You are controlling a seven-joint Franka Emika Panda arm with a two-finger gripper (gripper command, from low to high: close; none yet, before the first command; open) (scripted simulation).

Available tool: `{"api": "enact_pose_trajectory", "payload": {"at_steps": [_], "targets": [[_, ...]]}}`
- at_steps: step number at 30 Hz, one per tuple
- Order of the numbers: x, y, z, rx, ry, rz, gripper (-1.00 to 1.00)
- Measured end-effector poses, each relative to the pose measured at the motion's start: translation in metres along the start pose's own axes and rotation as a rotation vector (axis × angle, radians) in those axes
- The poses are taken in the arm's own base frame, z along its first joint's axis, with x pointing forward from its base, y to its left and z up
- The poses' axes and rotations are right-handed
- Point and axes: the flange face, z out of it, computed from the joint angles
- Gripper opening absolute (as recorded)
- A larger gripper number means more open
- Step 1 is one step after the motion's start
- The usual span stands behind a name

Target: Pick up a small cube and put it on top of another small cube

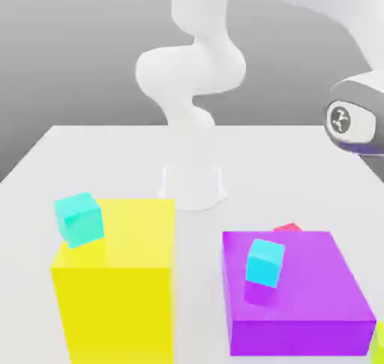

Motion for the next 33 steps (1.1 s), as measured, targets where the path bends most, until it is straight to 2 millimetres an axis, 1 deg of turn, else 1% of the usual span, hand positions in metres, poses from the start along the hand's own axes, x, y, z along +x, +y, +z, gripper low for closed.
{"api": "enact_pose_trajectory", "payload": {"at_steps": [2, 5, 6, 11, 12, 13, 14, 17, 19, 21, 24, 27, 31, 33], "targets": [[-0.004, -0.011, 0.034, -0.003, -0.028, -0.044, 0.00], [-0.007, -0.014, 0.082, -0.003, -0.036, -0.057, 0.00], [-0.008, -0.014, 0.090, -0.004, -0.037, -0.058, -1.00], [-0.008, -0.014, 0.091, -0.003, -0.038, -0.058, -1.00], [-0.009, -0.014, 0.095, -0.004, -0.038, -0.058, -1.00], [-0.008, -0.014, 0.089, -0.004, -0.038, -0.058, -1.00], [-0.007, -0.014, 0.079, -0.004, -0.039, -0.058, -1.00], [-0.005, -0.014, 0.036, -0.002, -0.035, -0.061, -1.00], [0.001, -0.007, 0.004, 0.003, -0.011, -0.059, -1.00], [-0.002, 0.006, -0.023, 0.003, 0.004, -0.020, -1.00], [-0.020, 0.029, -0.052, -0.001, 0.008, 0.079, -1.00], [-0.043, 0.052, -0.076, -0.007, 0.007, 0.190, -1.00], [-0.079, 0.083, -0.102, -0.018, 0.006, 0.349, -1.00], [-0.098, 0.093, -0.112, -0.024, 0.006, 0.419, -1.00]]}}
